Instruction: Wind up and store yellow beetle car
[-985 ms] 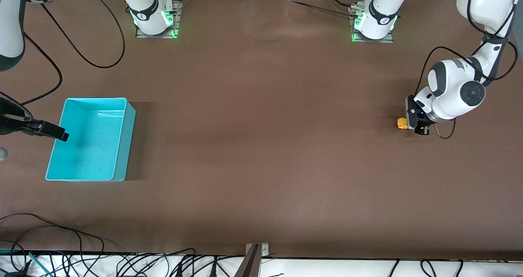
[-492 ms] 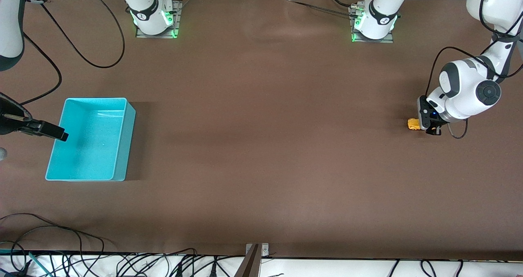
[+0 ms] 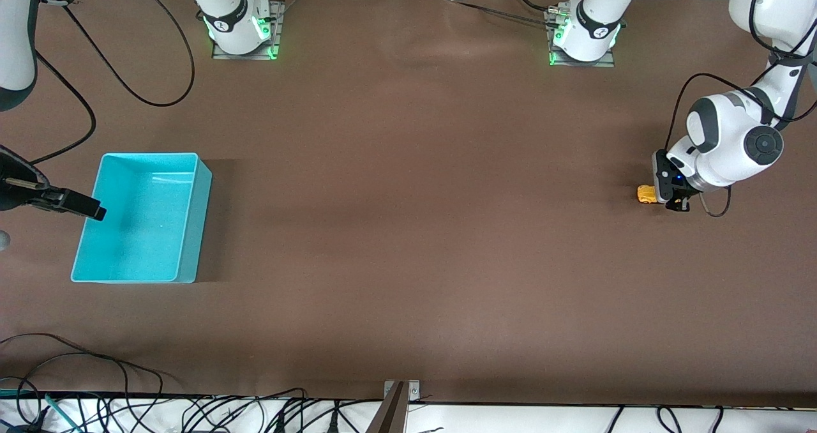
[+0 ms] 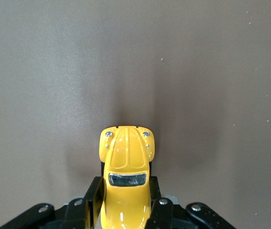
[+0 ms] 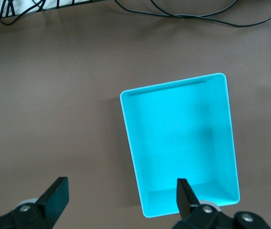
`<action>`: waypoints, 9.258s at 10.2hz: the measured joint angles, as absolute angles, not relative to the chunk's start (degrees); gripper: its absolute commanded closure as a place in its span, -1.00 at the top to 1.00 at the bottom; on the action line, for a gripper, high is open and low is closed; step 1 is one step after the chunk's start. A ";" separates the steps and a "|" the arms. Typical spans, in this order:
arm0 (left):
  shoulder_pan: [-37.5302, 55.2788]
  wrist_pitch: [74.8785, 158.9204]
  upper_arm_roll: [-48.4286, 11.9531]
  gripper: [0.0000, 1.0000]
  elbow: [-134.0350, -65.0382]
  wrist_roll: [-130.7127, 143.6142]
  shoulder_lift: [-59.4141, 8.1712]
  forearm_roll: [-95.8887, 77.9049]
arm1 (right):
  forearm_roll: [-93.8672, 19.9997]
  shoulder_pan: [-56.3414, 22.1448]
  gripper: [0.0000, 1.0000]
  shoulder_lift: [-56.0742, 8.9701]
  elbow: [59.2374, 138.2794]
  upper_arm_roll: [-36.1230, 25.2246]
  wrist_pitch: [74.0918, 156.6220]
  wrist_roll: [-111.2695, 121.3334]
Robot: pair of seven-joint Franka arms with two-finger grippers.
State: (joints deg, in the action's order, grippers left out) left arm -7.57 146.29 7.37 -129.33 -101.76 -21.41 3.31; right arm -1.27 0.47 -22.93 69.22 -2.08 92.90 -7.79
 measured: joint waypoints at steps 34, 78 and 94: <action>-7.26 140.05 8.26 1.00 -127.91 -98.30 -7.97 3.31 | -1.24 -2.11 1.00 -24.36 73.25 -1.71 92.34 -3.10; 1.88 75.66 -0.28 1.00 -85.55 7.73 3.46 -2.57 | -1.21 -7.01 -1.00 -15.14 113.44 -0.12 130.10 71.44; 1.58 75.66 0.11 1.00 -85.49 7.72 2.94 -2.57 | -3.92 -3.80 -1.00 -20.43 125.56 -21.17 141.33 63.77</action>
State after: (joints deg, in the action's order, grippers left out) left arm 1.58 75.66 0.11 -85.49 7.72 2.94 -2.57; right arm -3.92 -3.80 -20.43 125.56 -21.17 141.33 63.77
